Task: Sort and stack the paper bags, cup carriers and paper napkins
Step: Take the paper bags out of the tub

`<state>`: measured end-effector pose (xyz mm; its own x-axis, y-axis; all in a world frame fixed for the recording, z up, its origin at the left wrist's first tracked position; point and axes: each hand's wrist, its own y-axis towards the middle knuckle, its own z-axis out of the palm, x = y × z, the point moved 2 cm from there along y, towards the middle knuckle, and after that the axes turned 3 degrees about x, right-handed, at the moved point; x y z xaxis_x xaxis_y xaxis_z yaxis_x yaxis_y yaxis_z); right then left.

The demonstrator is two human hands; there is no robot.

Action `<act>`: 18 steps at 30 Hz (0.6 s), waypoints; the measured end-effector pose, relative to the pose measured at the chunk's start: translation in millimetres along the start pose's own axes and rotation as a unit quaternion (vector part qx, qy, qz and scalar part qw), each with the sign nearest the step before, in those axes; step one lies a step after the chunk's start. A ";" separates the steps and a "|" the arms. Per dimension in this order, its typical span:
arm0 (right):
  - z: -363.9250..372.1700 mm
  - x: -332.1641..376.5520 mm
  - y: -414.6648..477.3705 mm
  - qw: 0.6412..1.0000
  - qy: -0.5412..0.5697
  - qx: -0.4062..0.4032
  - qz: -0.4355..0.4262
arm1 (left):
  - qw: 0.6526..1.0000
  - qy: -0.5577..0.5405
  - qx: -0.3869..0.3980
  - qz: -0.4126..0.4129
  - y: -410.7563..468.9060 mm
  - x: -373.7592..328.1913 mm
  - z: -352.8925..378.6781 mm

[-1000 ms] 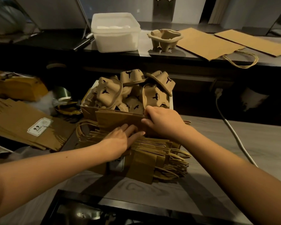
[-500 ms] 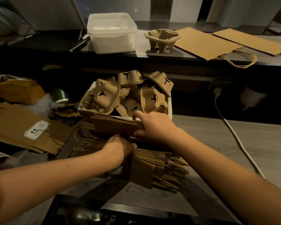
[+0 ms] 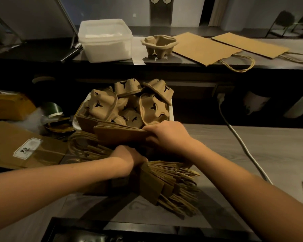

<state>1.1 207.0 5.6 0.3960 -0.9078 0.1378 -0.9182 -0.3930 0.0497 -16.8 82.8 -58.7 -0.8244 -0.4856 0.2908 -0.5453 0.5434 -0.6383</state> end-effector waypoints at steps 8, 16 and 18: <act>-54.2 -61.3 -65.8 0.986 0.096 0.033 0.134 | 0.993 0.064 -0.084 0.053 -31.0 -34.8 -104.9; -88.0 -133.9 -154.3 0.921 0.309 0.008 0.235 | 0.956 0.105 -0.191 0.198 -17.9 -91.8 -189.3; -85.5 -150.4 -170.4 0.904 0.337 0.002 0.264 | 0.951 0.110 -0.197 0.213 -9.0 -105.2 -201.9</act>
<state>97.2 423.0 61.0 -0.1941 -0.6736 0.7132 -0.9770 0.0671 -0.2025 44.1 267.3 60.3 -0.9712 -0.0327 0.2359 -0.1338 0.8943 -0.4269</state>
